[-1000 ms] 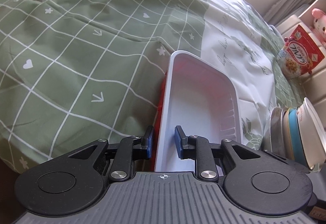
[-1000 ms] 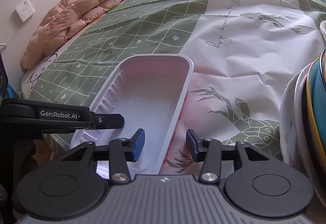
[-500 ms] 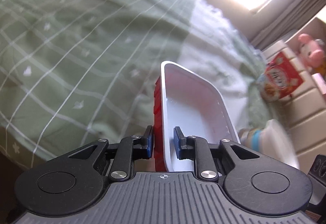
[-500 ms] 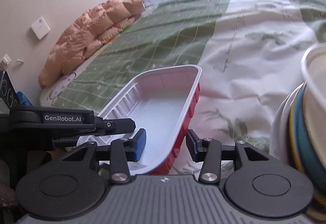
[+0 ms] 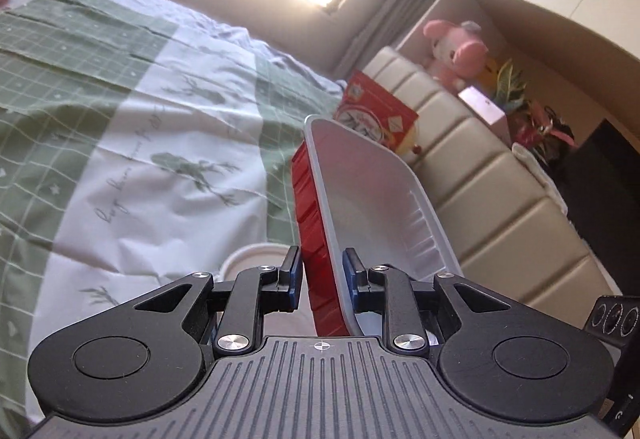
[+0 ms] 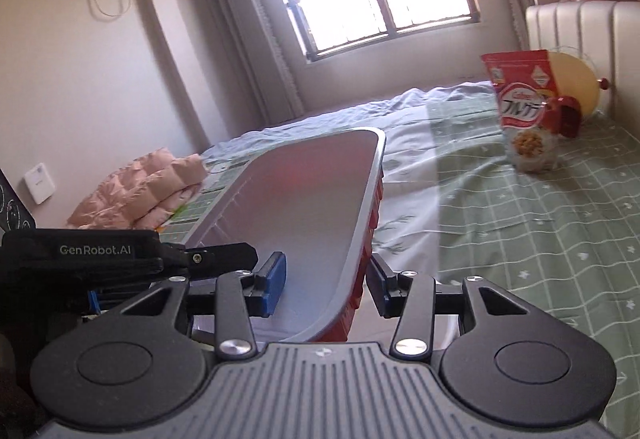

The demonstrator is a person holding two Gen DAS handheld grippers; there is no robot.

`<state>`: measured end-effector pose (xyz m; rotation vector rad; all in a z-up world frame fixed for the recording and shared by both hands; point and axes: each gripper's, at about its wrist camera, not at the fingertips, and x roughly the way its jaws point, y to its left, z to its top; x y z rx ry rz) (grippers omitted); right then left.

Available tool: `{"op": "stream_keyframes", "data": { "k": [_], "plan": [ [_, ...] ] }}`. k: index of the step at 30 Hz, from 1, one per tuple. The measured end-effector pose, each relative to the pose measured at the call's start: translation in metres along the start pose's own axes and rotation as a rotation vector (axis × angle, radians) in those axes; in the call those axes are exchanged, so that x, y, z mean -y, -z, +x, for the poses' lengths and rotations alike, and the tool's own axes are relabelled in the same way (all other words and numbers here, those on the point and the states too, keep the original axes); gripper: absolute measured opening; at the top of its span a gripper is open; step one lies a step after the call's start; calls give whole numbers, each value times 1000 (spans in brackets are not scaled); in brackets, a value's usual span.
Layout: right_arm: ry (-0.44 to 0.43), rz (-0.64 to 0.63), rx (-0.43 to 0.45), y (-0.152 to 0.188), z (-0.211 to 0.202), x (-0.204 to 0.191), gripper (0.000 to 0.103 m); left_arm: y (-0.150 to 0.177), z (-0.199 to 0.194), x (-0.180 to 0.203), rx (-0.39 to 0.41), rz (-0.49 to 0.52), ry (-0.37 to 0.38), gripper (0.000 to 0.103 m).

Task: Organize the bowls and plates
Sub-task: 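Grasp the white tray's rims with both grippers and lift it, then lower the white tray onto the top of the bowl stack with both grippers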

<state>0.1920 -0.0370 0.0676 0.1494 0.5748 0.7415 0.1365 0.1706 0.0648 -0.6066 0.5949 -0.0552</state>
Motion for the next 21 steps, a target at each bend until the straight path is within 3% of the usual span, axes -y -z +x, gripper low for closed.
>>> {"op": "stream_keyframes", "data": {
  "k": [6, 13, 21],
  "plan": [
    [11, 103, -100, 29, 23, 45, 45, 32, 42, -24, -131, -69, -65, 22],
    [-3, 103, -144, 49, 42, 47, 45, 42, 39, -34, -144, -61, -119, 21],
    [20, 112, -141, 56, 43, 49, 45, 40, 43, -27, -145, -47, -111, 20]
  ]
}}
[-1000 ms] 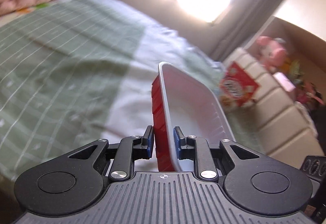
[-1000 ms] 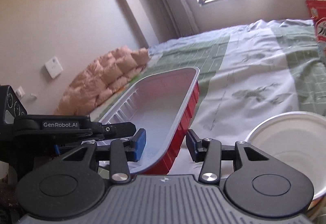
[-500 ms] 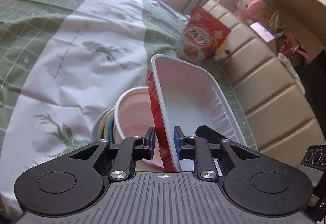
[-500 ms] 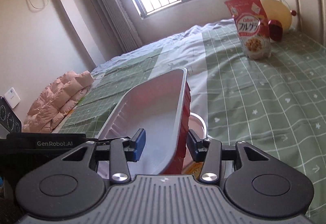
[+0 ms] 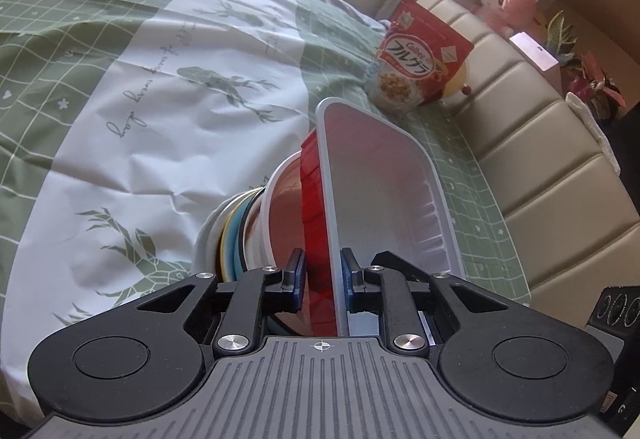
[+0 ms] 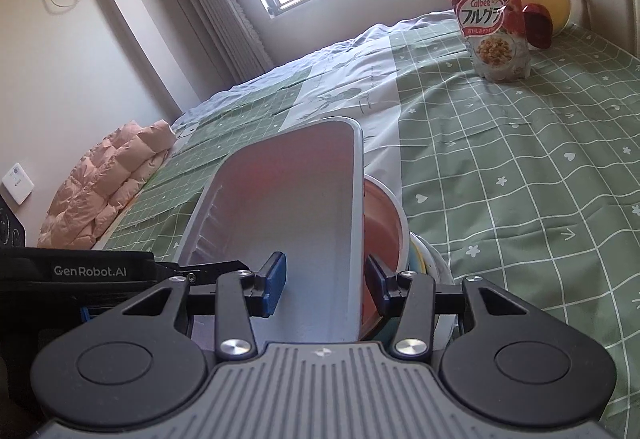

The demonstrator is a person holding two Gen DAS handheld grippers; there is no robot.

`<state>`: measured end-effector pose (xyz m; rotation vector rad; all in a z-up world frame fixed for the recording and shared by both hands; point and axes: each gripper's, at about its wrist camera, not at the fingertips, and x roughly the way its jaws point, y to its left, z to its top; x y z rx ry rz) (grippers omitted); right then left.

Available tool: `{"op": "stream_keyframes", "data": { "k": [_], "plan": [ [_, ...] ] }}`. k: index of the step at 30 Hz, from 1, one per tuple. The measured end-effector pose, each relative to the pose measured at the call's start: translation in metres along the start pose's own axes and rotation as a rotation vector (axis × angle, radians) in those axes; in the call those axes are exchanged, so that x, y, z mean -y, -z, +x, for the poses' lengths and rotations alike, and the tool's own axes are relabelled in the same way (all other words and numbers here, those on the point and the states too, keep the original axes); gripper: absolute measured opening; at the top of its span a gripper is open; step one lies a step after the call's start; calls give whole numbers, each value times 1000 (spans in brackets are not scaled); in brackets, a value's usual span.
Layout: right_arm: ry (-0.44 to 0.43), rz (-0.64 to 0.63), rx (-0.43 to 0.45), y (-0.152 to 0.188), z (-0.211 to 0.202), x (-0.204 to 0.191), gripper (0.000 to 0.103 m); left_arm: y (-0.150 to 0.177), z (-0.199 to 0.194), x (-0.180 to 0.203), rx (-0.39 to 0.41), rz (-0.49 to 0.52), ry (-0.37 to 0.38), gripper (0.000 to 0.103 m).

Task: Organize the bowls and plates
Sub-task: 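Lower the white tray onto the top of the bowl stack with both grippers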

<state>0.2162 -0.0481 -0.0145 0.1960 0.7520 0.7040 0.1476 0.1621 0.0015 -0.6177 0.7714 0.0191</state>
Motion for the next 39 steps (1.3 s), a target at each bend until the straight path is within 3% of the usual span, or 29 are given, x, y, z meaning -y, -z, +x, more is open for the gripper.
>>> {"op": "stream_keyframes", "data": {
  "k": [11, 20, 25, 39],
  "plan": [
    [45, -39, 32, -8, 1, -14, 45, -16, 4, -4, 51, 1, 0, 20],
    [65, 6, 45, -12, -1, -2, 45, -18, -8, -13, 71, -37, 8, 19],
    [27, -5, 50, -12, -4, -9, 45, -18, -10, -11, 62, -33, 28, 19],
    [34, 4, 38, -10, 1, -6, 45, -17, 1, -14, 38, -55, 31, 19]
  ]
}}
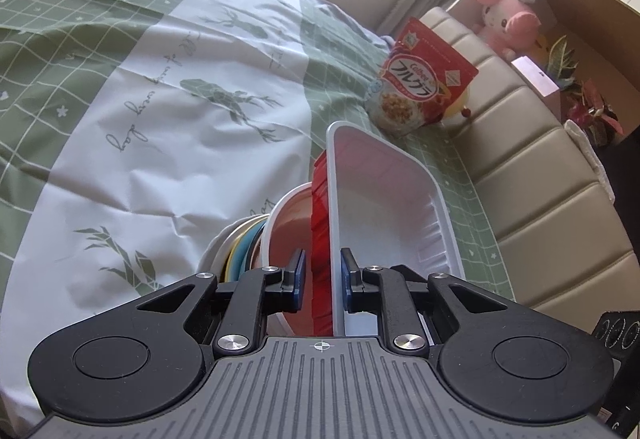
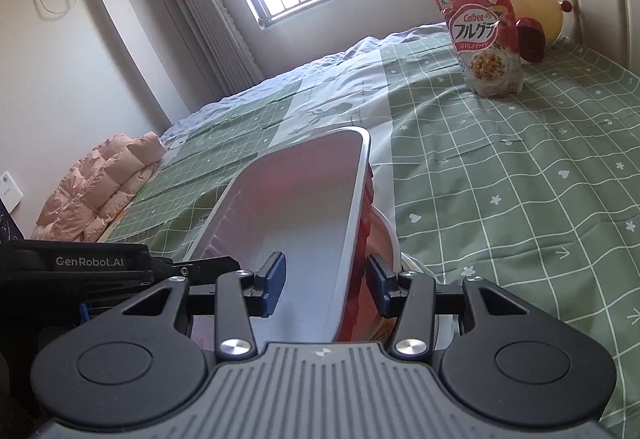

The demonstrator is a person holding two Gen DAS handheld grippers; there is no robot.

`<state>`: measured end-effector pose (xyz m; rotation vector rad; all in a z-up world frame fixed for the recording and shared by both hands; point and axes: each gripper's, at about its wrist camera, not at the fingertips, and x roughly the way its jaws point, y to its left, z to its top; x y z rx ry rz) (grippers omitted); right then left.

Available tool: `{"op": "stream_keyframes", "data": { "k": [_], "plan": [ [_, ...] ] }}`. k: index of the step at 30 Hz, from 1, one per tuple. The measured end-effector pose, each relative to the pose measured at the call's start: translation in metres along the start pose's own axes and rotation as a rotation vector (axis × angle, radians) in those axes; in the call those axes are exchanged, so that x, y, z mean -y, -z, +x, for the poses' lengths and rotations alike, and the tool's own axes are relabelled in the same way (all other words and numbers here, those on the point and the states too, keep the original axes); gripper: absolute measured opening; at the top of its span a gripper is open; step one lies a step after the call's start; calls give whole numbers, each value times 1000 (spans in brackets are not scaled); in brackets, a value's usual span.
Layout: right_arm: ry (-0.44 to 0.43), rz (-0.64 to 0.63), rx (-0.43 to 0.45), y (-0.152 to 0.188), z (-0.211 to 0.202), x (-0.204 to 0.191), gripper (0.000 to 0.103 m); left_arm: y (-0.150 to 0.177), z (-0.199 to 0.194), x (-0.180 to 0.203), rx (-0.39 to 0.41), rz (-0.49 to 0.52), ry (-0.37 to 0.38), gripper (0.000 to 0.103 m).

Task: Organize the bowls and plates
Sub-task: 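Lower the white tray onto the top of the bowl stack with both grippers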

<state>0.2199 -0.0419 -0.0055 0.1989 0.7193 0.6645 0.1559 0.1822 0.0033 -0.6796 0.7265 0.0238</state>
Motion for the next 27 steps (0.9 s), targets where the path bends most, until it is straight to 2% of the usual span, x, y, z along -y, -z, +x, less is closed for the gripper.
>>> {"op": "stream_keyframes", "data": {
  "k": [7, 13, 27],
  "plan": [
    [-15, 8, 39, -5, -13, 1, 45, -6, -24, 3, 56, -3, 0, 19],
    [-21, 2, 22, -5, -9, -3, 45, -4, -12, -1, 8, -20, 11, 19],
    [7, 13, -6, 3, -3, 1, 45, 8, -13, 12, 0, 49, -2, 19]
  ]
}}
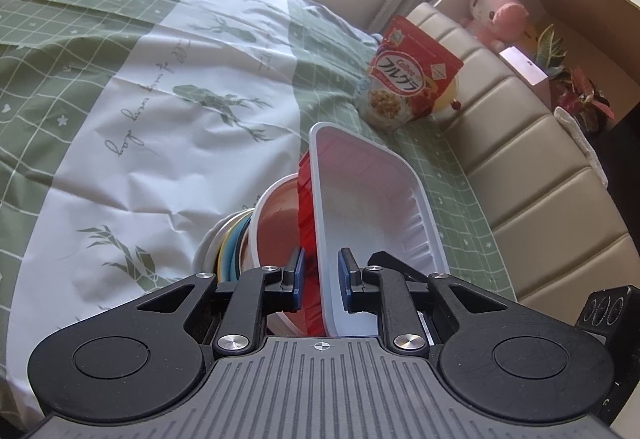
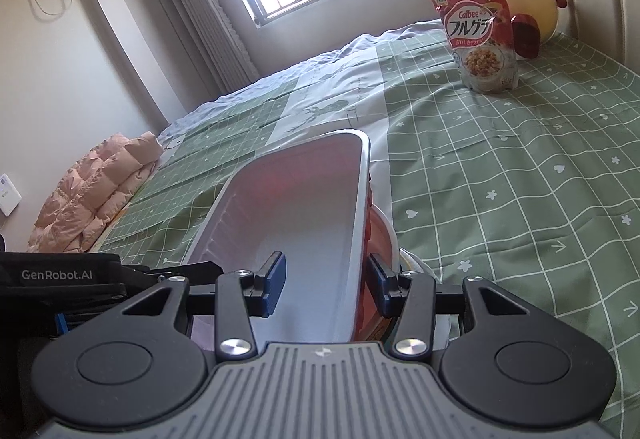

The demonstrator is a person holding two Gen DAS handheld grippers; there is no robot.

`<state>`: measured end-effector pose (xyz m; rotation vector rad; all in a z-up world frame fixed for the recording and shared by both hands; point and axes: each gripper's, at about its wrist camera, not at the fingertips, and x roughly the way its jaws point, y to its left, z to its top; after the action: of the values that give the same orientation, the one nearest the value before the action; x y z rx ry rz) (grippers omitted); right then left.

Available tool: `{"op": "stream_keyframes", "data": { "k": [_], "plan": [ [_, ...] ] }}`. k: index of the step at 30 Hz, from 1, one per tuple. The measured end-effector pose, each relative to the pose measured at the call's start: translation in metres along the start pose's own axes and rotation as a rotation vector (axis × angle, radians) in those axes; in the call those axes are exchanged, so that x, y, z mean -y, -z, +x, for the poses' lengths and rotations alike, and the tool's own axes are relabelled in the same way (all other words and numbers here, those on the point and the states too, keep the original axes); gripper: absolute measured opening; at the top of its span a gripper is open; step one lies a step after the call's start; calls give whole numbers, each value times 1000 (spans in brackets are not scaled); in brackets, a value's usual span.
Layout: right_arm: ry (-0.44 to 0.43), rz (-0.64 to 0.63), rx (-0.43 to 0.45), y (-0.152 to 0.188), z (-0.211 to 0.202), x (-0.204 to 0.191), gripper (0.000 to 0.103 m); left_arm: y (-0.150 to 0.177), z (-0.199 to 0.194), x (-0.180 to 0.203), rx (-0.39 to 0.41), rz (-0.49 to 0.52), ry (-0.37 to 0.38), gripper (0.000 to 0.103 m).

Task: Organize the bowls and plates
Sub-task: 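Lower the white tray onto the top of the bowl stack with both grippers, then open both grippers and pull them back from the stack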

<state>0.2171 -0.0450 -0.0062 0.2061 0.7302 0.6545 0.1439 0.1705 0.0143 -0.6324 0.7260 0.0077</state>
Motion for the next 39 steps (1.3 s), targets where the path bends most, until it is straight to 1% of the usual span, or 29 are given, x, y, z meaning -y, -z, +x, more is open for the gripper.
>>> {"op": "stream_keyframes", "data": {
  "k": [10, 17, 26, 30, 33, 39],
  "plan": [
    [-20, -13, -7, 4, -1, -5, 45, 5, 3, -9, -20, -33, -10, 19],
    [-22, -10, -7, 5, -2, -5, 45, 5, -5, -12, -4, -47, -2, 19],
    [-19, -4, -4, 5, -3, -2, 45, 9, -3, -14, -13, -58, 4, 19],
    [-6, 4, 4, 4, -5, 0, 45, 7, -9, -17, 14, -81, 10, 19],
    [-1, 11, 22, 4, -12, 0, 45, 7, -19, -17, 51, -91, 6, 19],
    [34, -11, 152, -4, -53, -4, 45, 15, -53, -1, 181, -28, -13, 19]
  ]
}}
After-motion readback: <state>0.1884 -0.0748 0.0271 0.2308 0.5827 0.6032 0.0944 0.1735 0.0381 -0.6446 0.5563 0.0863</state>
